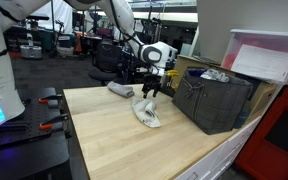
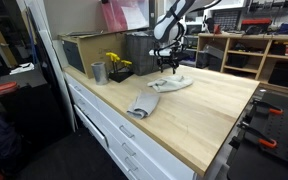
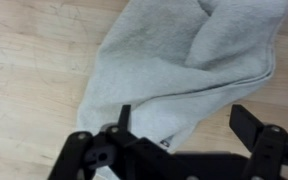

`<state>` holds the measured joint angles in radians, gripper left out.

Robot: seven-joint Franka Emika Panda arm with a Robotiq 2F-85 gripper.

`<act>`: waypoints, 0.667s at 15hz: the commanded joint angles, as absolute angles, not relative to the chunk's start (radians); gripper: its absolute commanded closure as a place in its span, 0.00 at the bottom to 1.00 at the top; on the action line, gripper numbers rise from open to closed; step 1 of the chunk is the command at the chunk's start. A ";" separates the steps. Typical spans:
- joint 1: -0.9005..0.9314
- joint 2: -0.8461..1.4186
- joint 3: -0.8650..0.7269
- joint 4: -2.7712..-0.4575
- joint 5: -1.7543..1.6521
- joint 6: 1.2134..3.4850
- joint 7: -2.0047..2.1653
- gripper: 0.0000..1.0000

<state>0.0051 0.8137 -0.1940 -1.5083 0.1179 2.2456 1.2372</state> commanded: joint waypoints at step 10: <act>0.029 0.750 -0.302 -1.822 0.010 2.475 1.263 0.57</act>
